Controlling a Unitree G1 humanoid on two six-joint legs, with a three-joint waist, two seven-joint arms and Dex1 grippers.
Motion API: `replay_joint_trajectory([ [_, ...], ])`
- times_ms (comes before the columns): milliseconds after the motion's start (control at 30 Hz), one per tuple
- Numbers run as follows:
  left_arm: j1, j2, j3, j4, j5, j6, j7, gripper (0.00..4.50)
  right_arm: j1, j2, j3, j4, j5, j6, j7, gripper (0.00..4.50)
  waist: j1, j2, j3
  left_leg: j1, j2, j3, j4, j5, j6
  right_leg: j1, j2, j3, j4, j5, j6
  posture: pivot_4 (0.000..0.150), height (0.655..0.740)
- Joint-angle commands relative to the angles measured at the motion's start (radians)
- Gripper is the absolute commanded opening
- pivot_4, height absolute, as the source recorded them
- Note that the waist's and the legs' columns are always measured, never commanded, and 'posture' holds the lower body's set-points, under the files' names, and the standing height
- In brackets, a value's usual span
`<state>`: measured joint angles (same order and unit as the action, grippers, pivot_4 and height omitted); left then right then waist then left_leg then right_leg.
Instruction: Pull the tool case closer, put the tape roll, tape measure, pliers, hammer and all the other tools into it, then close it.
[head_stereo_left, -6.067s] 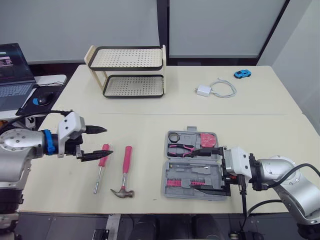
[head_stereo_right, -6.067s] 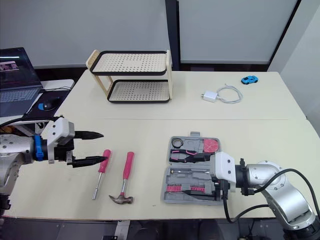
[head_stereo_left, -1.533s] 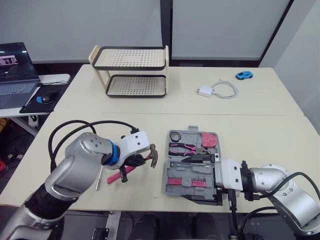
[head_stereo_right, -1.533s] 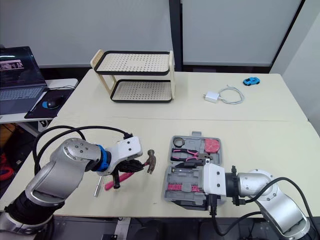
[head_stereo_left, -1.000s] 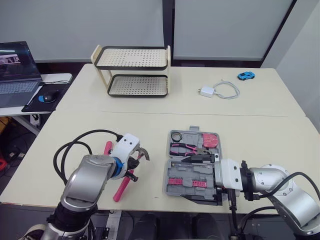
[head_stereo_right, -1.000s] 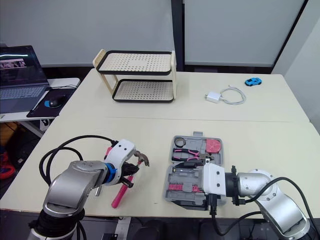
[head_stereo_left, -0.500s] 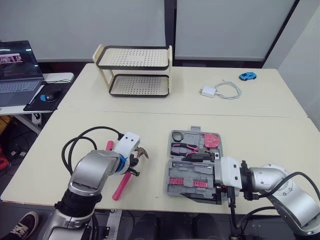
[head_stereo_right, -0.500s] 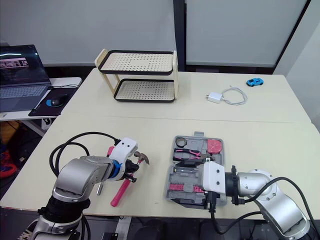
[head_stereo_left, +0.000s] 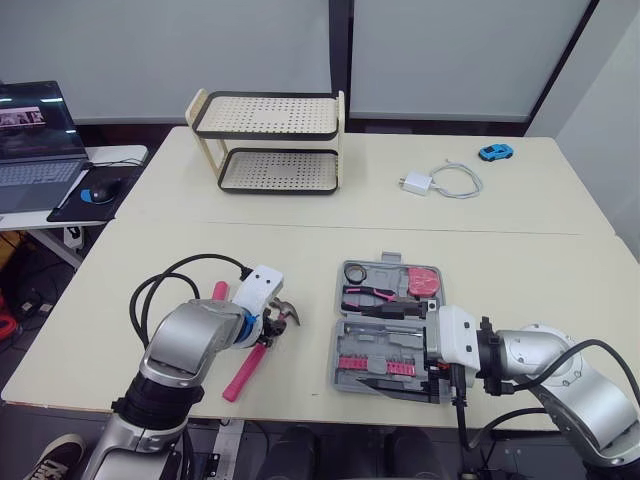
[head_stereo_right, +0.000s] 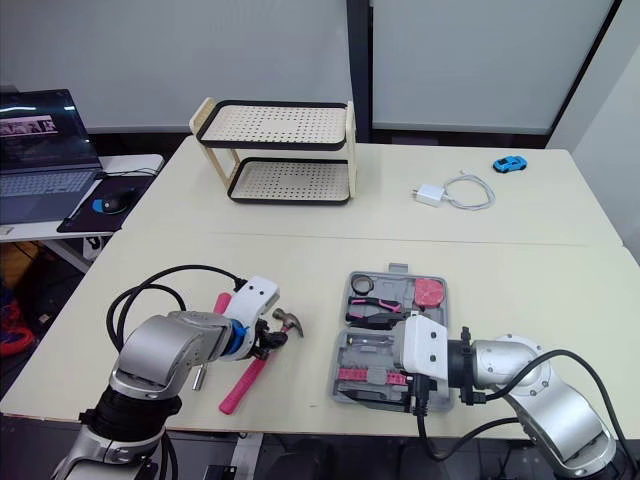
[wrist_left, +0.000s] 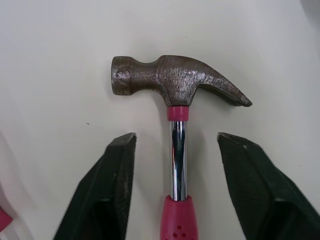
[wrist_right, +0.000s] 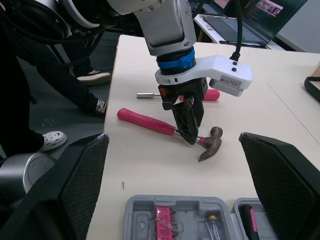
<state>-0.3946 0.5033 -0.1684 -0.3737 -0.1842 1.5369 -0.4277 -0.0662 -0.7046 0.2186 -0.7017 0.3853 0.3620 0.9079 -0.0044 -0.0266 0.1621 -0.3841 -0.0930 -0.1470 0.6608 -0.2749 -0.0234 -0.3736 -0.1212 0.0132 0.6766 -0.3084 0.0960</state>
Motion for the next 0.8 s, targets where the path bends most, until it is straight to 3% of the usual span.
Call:
replay_joint_trajectory([
  [33, -0.013, 0.026, 0.022, -0.050, -0.029, 0.003, -0.005, 3.93, -0.016, 0.000, -0.015, -0.033, 0.018, -0.003, 0.001, 4.50, 0.000, 0.000, 0.000, 0.000, 0.000, 0.000, 0.000, 0.000, 0.000, 0.000, 0.000, 0.000, 0.000, 0.000, 0.000, 0.150, 0.7400],
  [100, -0.024, 0.044, 0.036, -0.073, -0.046, 0.018, -0.010, 4.46, -0.020, 0.002, -0.012, -0.031, 0.017, -0.003, 0.002, 4.50, 0.000, 0.000, 0.000, 0.000, 0.000, 0.000, 0.000, 0.000, 0.000, 0.000, 0.000, 0.000, 0.000, 0.000, 0.000, 0.150, 0.7400],
  [267, -0.041, 0.151, 0.085, -0.173, -0.119, 0.018, -0.069, 4.46, -0.035, 0.001, -0.014, -0.013, 0.017, -0.017, 0.020, 4.50, -0.001, 0.000, 0.000, 0.000, 0.000, 0.000, 0.000, 0.000, 0.000, 0.000, 0.000, 0.000, 0.000, 0.000, 0.000, 0.150, 0.7400],
  [400, 0.035, 0.194, 0.174, -0.269, -0.171, -0.032, -0.108, 4.46, -0.048, 0.006, -0.010, 0.010, 0.013, -0.034, 0.035, 4.50, -0.001, 0.000, 0.000, 0.000, 0.000, 0.001, 0.000, 0.000, -0.001, 0.000, 0.000, 0.001, -0.002, 0.000, 0.000, 0.150, 0.7400],
  [467, 0.129, 0.216, 0.238, -0.335, -0.186, -0.096, -0.131, 4.46, -0.054, 0.011, -0.004, 0.022, 0.008, -0.045, 0.046, 4.50, -0.002, 0.000, 0.000, 0.000, 0.000, 0.001, 0.000, 0.000, -0.002, 0.000, 0.000, 0.001, -0.002, 0.000, 0.000, 0.150, 0.7400],
  [567, 0.285, 0.157, 0.388, -0.426, -0.191, -0.270, -0.131, 4.46, -0.064, 0.017, 0.002, 0.040, 0.005, -0.057, 0.055, 4.50, -0.003, 0.001, 0.001, 0.000, 0.001, 0.002, -0.001, 0.000, -0.003, -0.001, 0.000, 0.001, -0.003, 0.000, -0.001, 0.150, 0.7400],
  [700, 0.465, 0.121, 0.567, -0.508, -0.250, -0.275, -0.170, 4.46, -0.086, 0.033, 0.003, 0.065, 0.014, -0.053, 0.061, 4.50, 0.003, 0.001, 0.001, 0.000, 0.001, 0.001, -0.001, -0.001, -0.002, 0.000, 0.000, 0.001, -0.004, 0.000, -0.001, 0.150, 0.7400],
  [800, 0.653, 0.116, 0.685, -0.572, -0.297, -0.384, -0.264, 4.46, -0.112, 0.049, -0.007, 0.080, 0.038, -0.025, 0.055, 4.50, -0.001, 0.001, 0.001, 0.000, 0.001, 0.001, -0.001, -0.002, -0.001, 0.000, 0.000, 0.001, -0.005, 0.000, -0.002, 0.150, 0.7400],
])
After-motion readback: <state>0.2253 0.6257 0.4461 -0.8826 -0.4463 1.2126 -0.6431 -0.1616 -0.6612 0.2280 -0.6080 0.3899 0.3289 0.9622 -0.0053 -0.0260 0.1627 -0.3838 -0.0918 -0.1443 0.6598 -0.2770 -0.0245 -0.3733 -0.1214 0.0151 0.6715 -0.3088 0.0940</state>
